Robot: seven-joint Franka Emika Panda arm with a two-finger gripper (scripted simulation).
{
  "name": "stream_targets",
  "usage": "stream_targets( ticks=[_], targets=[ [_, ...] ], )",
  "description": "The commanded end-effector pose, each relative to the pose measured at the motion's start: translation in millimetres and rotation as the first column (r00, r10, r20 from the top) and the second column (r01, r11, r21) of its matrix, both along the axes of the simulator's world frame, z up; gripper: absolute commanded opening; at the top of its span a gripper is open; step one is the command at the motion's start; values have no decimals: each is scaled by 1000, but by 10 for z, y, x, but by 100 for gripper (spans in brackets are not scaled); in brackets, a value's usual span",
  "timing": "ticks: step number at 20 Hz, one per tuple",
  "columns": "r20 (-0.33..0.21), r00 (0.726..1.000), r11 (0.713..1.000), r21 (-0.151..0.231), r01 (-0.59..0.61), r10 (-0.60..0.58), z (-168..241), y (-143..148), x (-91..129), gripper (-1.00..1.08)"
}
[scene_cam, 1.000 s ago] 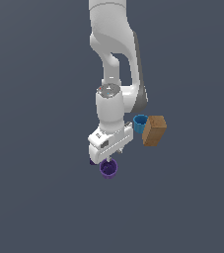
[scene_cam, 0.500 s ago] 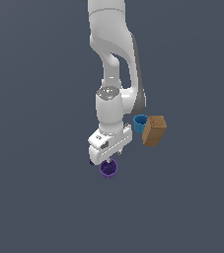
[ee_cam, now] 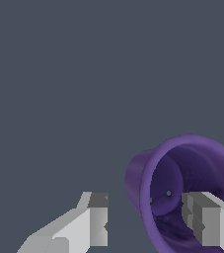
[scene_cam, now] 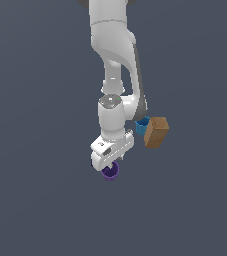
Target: Pick up a designated object from a clutter of objects.
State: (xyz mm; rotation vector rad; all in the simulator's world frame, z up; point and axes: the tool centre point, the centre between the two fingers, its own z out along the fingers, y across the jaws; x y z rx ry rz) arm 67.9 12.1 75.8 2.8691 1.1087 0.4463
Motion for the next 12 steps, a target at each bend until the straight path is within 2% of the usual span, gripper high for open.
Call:
stream_targets(
  ticks=[1, 2, 3, 12],
  targets=[
    [1, 1000, 1000, 0, 0, 0, -37, 3, 12, 28],
    [1, 1000, 1000, 0, 0, 0, -40, 3, 12, 28],
    [1, 1000, 1000, 0, 0, 0, -40, 3, 12, -100],
    [1, 1000, 1000, 0, 0, 0, -40, 3, 12, -100]
  ],
)
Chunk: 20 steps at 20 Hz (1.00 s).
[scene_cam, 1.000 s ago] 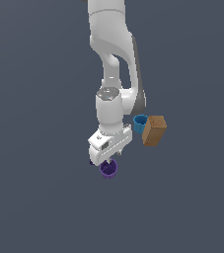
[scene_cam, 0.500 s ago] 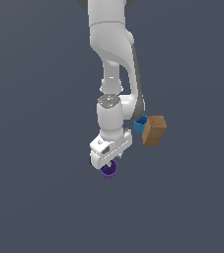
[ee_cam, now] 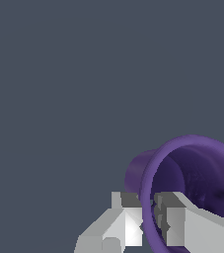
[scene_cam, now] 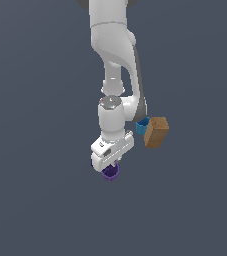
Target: Pick up a designated object from a clutter of objects.
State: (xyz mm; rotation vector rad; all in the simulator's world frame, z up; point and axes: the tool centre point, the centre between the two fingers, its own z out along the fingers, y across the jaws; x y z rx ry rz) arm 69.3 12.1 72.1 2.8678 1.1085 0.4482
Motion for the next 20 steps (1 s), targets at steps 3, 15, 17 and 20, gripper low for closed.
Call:
stream_targets(
  ticks=[3, 15, 17, 20],
  targets=[
    [0, 1000, 1000, 0, 0, 0, 7, 2, -1, -100],
    [0, 1000, 1000, -1, 0, 0, 506, -2, -36, -100],
    [0, 1000, 1000, -1, 0, 0, 665, -3, -46, -100],
    [0, 1000, 1000, -1, -1, 1, 940, 0, -63, -100]
  ],
)
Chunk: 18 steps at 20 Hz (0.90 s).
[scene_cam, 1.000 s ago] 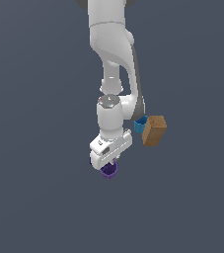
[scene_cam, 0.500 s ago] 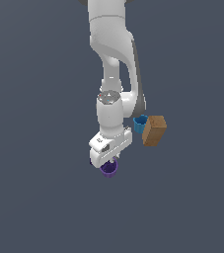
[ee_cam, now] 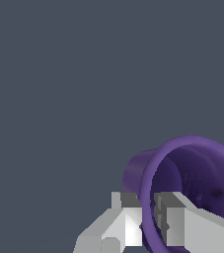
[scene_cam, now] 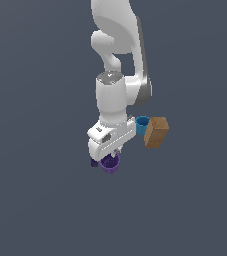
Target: Pick up a designated object from a clutter of objects.
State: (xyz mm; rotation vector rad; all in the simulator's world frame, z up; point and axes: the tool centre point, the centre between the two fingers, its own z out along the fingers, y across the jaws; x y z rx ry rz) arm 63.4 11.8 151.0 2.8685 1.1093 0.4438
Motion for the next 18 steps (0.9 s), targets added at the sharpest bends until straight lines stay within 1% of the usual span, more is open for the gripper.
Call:
stream_targets(
  ticks=[1, 18],
  targets=[
    [3, 1000, 1000, -1, -1, 1, 251, 2, -10, -100],
    [3, 1000, 1000, 1, -2, 2, 2075, 3, -92, -100]
  ],
)
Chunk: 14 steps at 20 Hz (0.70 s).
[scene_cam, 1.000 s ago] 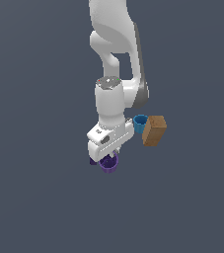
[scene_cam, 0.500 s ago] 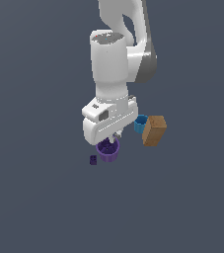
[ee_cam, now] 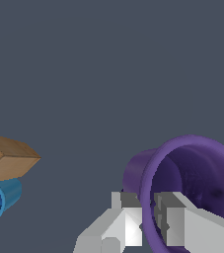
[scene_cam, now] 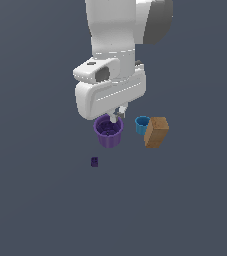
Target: Pick up a designated object from a clutter of objects.
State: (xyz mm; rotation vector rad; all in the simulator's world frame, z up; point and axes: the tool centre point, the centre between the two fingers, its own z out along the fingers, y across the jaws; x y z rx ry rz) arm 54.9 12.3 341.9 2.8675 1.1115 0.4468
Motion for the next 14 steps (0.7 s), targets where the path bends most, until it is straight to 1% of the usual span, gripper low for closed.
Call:
stream_targets(
  ticks=[1, 8, 14],
  targets=[
    [1, 1000, 1000, 0, 0, 0, 260, -3, -10, -100],
    [1, 1000, 1000, 0, 1, -1, 770, -8, -10, -100],
    [1, 1000, 1000, 0, 1, -1, 1002, -14, 0, -100]
  ],
)
